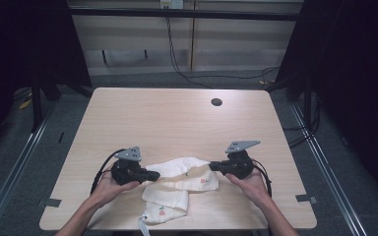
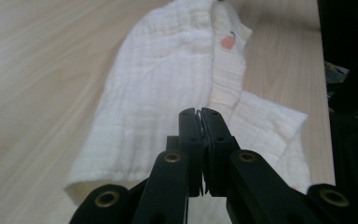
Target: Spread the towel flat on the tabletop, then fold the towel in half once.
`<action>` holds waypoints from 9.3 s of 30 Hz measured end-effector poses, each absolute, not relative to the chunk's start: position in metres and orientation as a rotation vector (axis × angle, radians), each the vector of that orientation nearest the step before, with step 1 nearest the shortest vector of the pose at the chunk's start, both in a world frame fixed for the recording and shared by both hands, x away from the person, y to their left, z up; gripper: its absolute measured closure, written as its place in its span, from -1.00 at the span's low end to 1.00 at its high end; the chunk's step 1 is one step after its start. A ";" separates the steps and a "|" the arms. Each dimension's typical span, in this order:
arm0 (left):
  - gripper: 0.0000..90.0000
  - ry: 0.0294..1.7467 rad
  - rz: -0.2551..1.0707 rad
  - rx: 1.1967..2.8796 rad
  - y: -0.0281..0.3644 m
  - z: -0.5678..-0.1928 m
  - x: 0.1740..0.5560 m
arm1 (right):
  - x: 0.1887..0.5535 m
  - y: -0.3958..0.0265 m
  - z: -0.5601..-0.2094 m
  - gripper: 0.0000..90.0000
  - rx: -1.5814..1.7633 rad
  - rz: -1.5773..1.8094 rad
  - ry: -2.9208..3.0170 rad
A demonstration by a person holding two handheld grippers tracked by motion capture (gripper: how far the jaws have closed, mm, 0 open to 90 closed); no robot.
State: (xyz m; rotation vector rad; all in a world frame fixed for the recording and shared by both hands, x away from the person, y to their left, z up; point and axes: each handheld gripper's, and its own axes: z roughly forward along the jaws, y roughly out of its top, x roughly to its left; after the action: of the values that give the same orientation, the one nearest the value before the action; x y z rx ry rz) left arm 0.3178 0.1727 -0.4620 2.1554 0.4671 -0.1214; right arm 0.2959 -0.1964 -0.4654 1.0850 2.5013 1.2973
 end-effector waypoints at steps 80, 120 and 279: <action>0.95 0.632 0.150 1.983 0.173 -0.401 0.392 | 0.370 -0.215 -0.374 0.96 0.930 1.242 2.618; 0.26 0.657 0.015 2.221 0.162 -0.491 0.361 | 0.330 -0.221 -0.465 0.15 1.155 1.118 2.593; 0.95 0.737 0.125 1.922 0.183 -0.447 0.407 | 0.372 -0.271 -0.442 0.97 1.225 1.597 2.178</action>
State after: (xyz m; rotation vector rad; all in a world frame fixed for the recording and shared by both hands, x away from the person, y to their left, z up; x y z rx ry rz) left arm 0.4074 0.1835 -0.4473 1.9224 0.7367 0.1246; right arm 0.3718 -0.2714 -0.4415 1.2253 2.1777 1.5970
